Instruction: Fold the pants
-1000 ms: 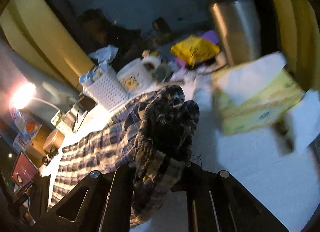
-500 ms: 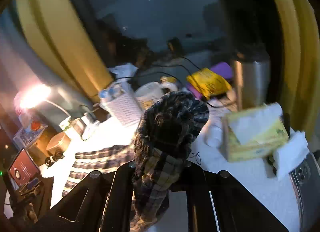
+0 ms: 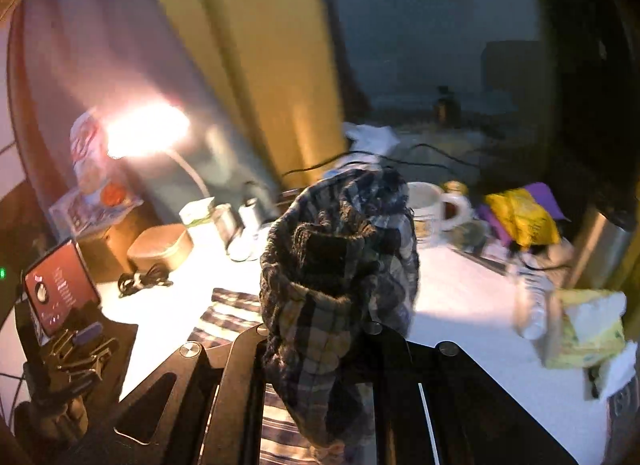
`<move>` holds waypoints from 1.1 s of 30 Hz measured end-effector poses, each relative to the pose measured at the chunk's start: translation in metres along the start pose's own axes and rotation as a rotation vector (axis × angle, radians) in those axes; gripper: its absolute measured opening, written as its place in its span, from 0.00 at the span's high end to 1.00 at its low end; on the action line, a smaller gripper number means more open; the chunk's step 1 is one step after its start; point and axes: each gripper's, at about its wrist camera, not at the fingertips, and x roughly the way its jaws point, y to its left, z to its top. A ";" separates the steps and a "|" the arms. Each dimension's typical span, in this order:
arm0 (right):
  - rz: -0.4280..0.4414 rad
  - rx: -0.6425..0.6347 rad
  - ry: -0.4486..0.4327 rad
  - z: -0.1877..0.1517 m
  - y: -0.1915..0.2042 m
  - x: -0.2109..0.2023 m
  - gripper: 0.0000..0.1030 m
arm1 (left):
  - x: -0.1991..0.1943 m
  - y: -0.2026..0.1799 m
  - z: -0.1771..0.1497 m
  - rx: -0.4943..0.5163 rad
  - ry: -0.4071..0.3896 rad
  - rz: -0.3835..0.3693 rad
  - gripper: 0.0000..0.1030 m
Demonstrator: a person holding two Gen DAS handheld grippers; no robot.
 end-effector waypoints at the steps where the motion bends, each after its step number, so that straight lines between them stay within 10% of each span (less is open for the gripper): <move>1: 0.004 -0.024 0.010 0.001 0.013 0.008 0.90 | 0.000 0.002 -0.001 -0.004 -0.002 -0.003 0.41; 22: 0.154 -0.199 0.379 -0.090 0.148 0.146 0.88 | -0.011 0.046 -0.020 -0.076 0.025 0.030 0.41; 24: 0.163 -0.223 0.383 -0.096 0.152 0.148 0.76 | -0.012 0.042 -0.019 -0.073 0.023 0.026 0.41; 27: 0.227 -0.237 0.368 -0.101 0.157 0.140 0.16 | -0.014 0.035 -0.017 -0.059 0.022 0.023 0.41; 33: 0.281 -0.254 0.311 -0.096 0.152 0.114 0.12 | -0.015 0.013 -0.007 -0.006 0.027 0.020 0.41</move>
